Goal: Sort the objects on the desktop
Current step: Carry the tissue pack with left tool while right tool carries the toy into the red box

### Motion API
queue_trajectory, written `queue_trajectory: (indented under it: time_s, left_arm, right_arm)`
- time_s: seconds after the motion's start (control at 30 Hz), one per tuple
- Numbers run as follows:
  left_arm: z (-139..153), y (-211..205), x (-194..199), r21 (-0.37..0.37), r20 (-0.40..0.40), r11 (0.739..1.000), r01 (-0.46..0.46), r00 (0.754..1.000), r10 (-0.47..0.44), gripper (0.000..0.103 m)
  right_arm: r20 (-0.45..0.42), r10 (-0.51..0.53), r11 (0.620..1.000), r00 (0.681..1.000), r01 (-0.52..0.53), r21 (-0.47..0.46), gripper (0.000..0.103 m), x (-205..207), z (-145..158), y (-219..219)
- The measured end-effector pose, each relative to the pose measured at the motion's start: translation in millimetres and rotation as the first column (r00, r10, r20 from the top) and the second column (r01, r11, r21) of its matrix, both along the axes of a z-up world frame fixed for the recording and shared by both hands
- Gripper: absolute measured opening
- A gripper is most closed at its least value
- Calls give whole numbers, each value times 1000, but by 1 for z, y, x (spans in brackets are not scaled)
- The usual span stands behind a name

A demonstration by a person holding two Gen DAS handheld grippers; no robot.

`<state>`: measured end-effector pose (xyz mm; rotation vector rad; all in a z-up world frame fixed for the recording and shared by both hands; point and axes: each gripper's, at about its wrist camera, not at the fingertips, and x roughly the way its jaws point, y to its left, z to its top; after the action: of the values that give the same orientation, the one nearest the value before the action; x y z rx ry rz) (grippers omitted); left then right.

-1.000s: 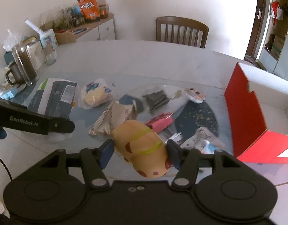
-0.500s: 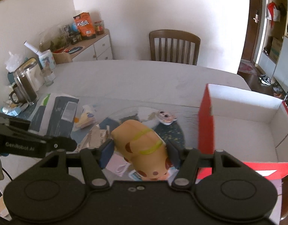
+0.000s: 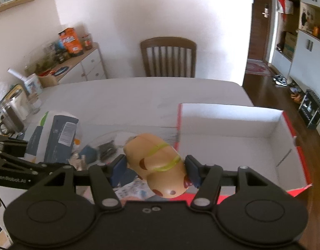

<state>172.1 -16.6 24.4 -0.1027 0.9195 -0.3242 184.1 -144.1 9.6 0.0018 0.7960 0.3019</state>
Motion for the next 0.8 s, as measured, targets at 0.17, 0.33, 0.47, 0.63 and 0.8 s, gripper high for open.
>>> queue_trajectory:
  time_s: [0.17,0.33,0.47,0.63,0.8]
  left_arm:
    - [4,-25,22,12,12,1000,23,1000,-23,48]
    - [4,-51,39,21,15,998,52,999,-52,48]
    - [2,-75,55,28,10,996,88,996,-89,48]
    - [-5,-106,69,35,-7,990,136,991,-135,48]
    - [-19,-131,84,35,-53,982,186,981,-184,48]
  right_arm:
    - [13,-26,1000,1000,26,-3,61,10,-1,-28]
    - [25,-49,999,999,49,-13,61,20,-2,-52]
    - [18,-64,998,998,65,-13,61,28,-4,-71]
    - [6,-77,996,997,77,-33,61,38,-11,-90]
    - [-13,-101,994,995,100,-44,61,45,-20,-110]
